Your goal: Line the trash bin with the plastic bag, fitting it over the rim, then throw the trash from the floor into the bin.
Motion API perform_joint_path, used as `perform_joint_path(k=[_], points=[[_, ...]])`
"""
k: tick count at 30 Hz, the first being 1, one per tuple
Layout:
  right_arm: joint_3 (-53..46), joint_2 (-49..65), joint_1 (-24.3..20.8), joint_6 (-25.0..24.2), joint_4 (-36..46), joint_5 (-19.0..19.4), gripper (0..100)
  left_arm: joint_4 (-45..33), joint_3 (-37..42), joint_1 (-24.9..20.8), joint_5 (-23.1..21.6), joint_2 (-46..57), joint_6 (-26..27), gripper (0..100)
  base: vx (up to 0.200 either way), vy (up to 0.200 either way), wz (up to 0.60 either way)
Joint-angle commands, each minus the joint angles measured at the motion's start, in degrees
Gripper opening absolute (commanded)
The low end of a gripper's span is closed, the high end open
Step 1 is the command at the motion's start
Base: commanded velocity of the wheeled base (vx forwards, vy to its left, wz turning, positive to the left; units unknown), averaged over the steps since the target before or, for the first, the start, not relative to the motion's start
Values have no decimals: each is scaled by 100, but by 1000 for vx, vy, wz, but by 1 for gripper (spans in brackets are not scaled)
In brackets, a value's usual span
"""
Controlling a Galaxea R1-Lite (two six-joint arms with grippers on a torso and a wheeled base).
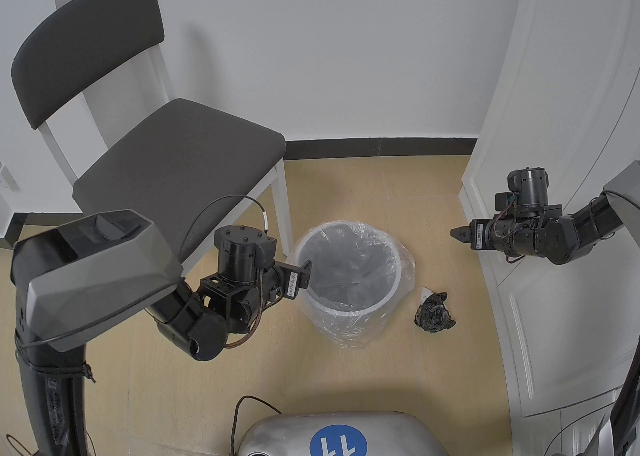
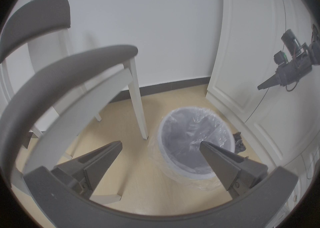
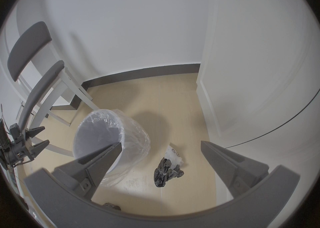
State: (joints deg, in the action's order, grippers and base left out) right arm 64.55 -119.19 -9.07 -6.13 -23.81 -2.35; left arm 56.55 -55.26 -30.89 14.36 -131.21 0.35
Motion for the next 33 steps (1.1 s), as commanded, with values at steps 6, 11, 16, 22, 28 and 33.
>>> perform_joint_path(k=[6,11,16,22,28,33], points=[[-645,607,90,209,-458,-2,100,893,1193,-119,-91,1220,-9,100,-200,0,0],[-663,405,142,253,-520,7,100,1833,1360,-163,-56,1185,17,100,-80,0,0],[-399,-210,125,218,-581,-2,100,2044,1597,-242,-39,1291,9,100,0,0,0],[119,-975,134,112,-564,42,100,2070,1835,-233,-39,1598,-27,100,0,0,0],[594,-1572,142,-169,-520,86,100,1991,1852,-216,-39,1774,-18,100,0,0,0],[1947,-2891,151,-485,34,139,100,1710,1949,-207,93,2170,0,100,0,0,0]])
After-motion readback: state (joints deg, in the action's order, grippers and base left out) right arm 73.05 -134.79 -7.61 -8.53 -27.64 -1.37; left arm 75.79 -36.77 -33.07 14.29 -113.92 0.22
